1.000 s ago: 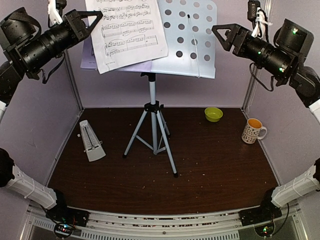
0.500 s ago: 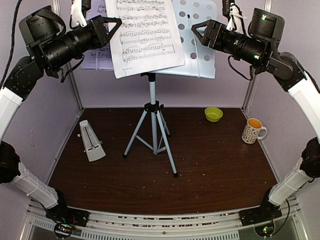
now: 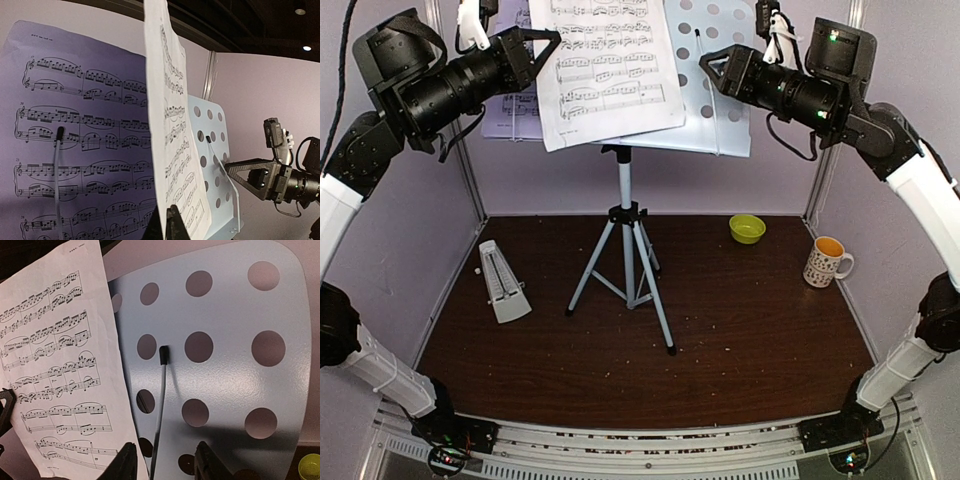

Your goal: Set up the instrument practice props

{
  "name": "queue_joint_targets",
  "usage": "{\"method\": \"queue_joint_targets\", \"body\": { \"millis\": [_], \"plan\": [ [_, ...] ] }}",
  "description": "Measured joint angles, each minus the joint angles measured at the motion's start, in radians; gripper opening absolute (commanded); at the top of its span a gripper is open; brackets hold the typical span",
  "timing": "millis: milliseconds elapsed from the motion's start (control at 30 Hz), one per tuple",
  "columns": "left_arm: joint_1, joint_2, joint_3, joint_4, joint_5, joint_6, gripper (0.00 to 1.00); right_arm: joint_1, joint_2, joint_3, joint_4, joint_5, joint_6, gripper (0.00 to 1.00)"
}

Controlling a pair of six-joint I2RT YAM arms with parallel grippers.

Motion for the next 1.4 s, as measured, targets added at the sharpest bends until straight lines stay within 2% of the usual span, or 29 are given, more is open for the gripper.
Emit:
{"method": "queue_joint_targets", "body": {
  "millis": [300,800,967,1200,1400],
  "plan": [
    [0.0,0.0,0.0,0.001,0.0,0.009,0.0,0.0,0.031,0.026,-0.002,0.0,0.024,0.35],
    [0.0,0.0,0.0,0.014,-0.007,0.029,0.0,0.003,0.048,0.032,0.006,-0.003,0.042,0.0],
    [0.001,0.002,0.001,0.023,-0.018,0.037,0.0,0.01,0.037,-0.005,0.054,-0.004,0.023,0.0],
    [0.002,0.043,0.043,0.021,-0.026,0.055,0.0,0.022,-0.045,-0.178,0.222,-0.003,-0.018,0.0],
    [0.007,0.122,0.135,0.007,-0.023,0.086,0.0,0.034,-0.091,-0.278,0.336,-0.003,-0.071,0.0]
  ]
}}
